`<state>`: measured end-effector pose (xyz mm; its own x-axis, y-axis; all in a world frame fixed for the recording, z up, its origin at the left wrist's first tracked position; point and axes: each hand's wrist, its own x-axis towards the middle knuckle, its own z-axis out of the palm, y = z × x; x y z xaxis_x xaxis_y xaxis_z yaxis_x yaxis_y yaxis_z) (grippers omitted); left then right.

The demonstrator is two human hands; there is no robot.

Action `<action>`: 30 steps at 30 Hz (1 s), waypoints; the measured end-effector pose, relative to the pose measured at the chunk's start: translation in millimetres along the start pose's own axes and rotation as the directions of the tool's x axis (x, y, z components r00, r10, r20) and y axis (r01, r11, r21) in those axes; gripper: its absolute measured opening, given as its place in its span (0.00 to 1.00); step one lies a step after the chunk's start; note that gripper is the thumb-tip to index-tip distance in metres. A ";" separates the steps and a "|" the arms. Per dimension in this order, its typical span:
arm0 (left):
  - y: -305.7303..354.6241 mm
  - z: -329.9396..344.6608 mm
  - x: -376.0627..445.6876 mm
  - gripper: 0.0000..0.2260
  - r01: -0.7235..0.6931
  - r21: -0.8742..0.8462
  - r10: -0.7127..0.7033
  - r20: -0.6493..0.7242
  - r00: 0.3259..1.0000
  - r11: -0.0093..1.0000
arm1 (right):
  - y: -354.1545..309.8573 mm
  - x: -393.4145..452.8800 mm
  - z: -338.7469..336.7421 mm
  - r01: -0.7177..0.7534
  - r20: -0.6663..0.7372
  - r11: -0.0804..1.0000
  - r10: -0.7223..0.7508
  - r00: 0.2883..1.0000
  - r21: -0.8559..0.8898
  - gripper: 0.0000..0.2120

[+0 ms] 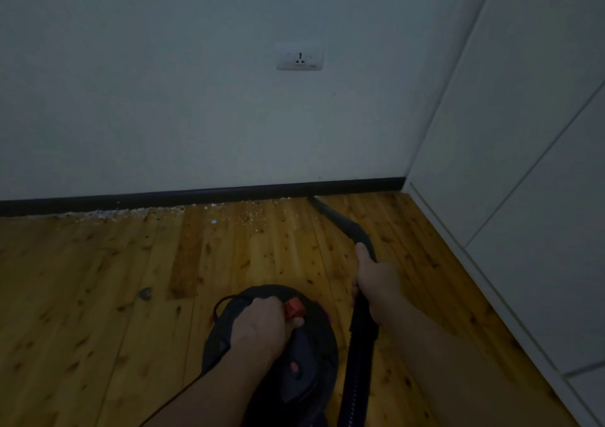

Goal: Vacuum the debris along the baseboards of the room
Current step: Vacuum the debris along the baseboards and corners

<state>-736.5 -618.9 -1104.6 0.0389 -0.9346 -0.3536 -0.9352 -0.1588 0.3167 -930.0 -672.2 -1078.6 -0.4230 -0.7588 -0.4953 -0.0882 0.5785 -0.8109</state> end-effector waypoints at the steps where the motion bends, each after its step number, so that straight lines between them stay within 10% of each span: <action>1: -0.6 0.3 1.7 0.21 -0.006 0.005 0.006 -0.003 1.000 1.000 | -2.2 0.2 2.7 -0.007 -0.005 1.000 0.007 1.000 -0.004 0.33; 5: -2.6 0.6 7.2 0.21 -0.024 0.013 0.024 -0.005 1.000 1.000 | 2.7 19.4 13.6 -0.031 -0.049 1.000 0.031 0.998 0.003 0.47; 15: -5.9 -1.3 16.0 0.22 -0.045 0.006 0.045 -0.013 0.999 0.999 | -3.7 17.5 5.1 -0.052 0.025 0.996 0.051 0.998 0.070 0.26; 30: -7.9 -0.4 19.0 0.19 -0.082 0.035 0.083 -0.017 0.996 0.996 | -4.4 14.4 -6.4 -0.064 -0.090 0.995 0.071 0.993 0.073 0.26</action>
<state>-728.2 -635.5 -1113.5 -0.0325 -0.9499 -0.3109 -0.9469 -0.0703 0.3138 -941.4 -683.8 -1080.1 -0.5078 -0.6859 -0.5212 0.0052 0.6025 -0.7981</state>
